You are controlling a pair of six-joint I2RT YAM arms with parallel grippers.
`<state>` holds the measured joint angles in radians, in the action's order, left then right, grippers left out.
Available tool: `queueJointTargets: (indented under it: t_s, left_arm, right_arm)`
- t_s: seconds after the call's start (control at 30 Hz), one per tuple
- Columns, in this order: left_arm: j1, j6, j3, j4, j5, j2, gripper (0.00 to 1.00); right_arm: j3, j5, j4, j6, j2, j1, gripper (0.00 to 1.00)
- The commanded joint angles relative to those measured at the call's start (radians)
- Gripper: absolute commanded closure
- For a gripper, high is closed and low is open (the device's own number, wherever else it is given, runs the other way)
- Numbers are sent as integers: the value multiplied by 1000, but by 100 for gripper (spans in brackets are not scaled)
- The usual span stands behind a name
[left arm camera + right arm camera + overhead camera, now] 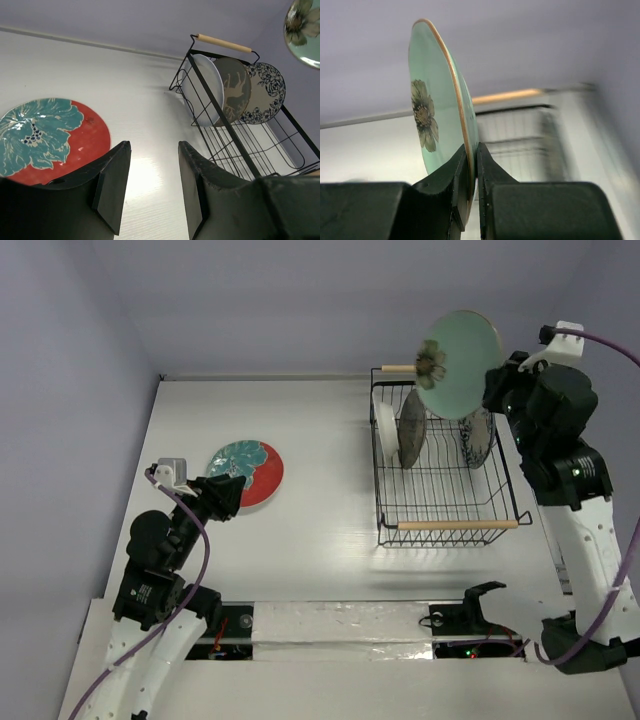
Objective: Unload the plates from the dish rack
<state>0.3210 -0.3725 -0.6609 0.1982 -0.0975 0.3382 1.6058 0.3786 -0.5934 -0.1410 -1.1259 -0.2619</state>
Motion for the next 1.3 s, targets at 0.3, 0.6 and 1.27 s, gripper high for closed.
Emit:
queueJointTargets:
  t_s: [0.3,0.6,1.27]
  left_arm:
    - [-14,-5,-8,-40,24,-4,61]
    - [-14,-5,-8,-45,16,-14,32]
    - [-14,-8,-2,-49,7,-16,29]
  right_arm:
    - [-83,-546,702,-466,-345,-332,100]
    - [-6,-557,843,-635,-690,-465,100]
    - [120,-552,899,-810,-1060,-527,100]
